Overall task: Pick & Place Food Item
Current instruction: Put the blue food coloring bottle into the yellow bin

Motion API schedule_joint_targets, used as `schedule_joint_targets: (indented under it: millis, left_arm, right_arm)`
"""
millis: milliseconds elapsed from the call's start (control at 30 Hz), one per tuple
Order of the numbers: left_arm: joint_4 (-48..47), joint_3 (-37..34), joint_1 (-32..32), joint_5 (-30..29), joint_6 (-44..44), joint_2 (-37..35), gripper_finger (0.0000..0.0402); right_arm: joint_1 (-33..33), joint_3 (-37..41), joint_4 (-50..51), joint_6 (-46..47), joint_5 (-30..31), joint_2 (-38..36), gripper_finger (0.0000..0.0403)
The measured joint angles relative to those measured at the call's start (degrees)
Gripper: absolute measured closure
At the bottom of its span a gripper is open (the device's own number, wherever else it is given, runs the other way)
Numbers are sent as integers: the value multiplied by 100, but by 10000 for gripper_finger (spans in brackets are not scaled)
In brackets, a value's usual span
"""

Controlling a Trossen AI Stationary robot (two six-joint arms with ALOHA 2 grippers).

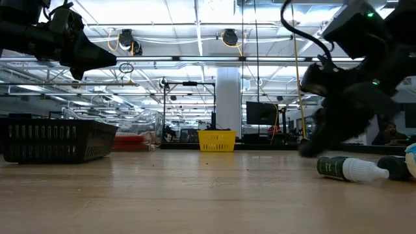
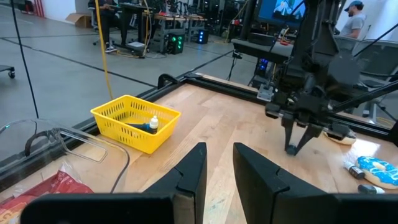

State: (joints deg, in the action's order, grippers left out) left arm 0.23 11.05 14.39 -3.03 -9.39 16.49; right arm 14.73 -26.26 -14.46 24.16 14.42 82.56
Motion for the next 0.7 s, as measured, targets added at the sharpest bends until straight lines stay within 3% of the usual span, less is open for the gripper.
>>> schedule_joint_targets:
  millis: [467,700]
  left_arm:
    - [-2,0,-2,0,-1,-1,323]
    - [0,-2,0,0,0,0,323]
  right_arm:
    - [-1766,-25,-2287,-973,-1344,-71,341]
    - [-2514,-761,-1825,-1602,-1795,-71,342]
